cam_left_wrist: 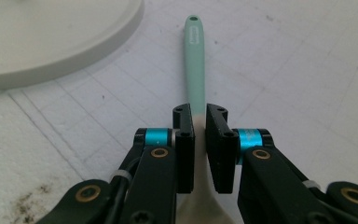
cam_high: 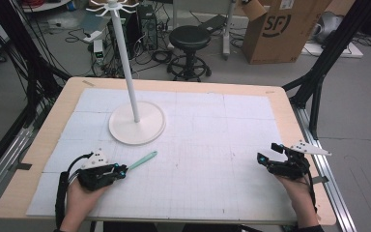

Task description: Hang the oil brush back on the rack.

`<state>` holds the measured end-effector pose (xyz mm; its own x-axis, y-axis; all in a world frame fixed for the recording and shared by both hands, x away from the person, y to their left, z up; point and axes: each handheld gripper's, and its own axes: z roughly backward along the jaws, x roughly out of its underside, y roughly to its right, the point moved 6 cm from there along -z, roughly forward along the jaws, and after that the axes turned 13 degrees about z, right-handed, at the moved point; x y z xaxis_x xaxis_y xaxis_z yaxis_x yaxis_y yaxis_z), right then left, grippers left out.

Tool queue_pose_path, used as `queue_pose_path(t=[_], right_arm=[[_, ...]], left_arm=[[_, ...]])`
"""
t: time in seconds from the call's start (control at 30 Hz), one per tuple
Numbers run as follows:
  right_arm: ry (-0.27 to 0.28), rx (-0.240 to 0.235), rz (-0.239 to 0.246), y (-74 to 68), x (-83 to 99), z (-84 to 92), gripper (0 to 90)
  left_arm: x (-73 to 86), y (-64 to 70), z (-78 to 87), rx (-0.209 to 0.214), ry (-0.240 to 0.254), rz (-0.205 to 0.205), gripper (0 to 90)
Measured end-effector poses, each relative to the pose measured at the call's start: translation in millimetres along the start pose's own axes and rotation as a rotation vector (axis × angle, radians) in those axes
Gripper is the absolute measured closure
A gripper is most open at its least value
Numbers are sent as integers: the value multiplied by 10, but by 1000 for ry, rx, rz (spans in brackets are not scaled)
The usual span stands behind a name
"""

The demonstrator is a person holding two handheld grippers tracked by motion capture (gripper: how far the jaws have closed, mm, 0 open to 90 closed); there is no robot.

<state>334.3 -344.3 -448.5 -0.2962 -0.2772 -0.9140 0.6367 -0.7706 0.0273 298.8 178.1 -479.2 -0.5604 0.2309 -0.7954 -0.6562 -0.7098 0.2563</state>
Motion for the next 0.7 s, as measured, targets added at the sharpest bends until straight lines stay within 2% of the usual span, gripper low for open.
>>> queue_pose_path(t=[0.2,0.27,0.4,0.5,0.53,0.57,0.63,0.7], right_arm=[[-5,2,-3,2,5,-2,167],[-6,3,-2,7,8,-7,167],[-9,2,-5,10,12,-10,167],[-16,2,0,15,32,-25,167],[-16,2,0,15,32,-25,167],[-24,1,-6,13,44,-35,167],[-30,3,-2,14,53,-50,167],[-38,-1,-7,0,61,-61,167]], left_arm=[[-59,-5,83,5,55,29,823],[-116,-13,149,9,90,44,823],[-189,-22,217,11,124,57,823],[-300,-14,312,10,164,60,823],[-300,-14,312,10,164,60,823],[-372,-7,370,11,184,60,823],[-413,-4,404,8,193,57,823],[-550,9,522,2,231,52,823]])
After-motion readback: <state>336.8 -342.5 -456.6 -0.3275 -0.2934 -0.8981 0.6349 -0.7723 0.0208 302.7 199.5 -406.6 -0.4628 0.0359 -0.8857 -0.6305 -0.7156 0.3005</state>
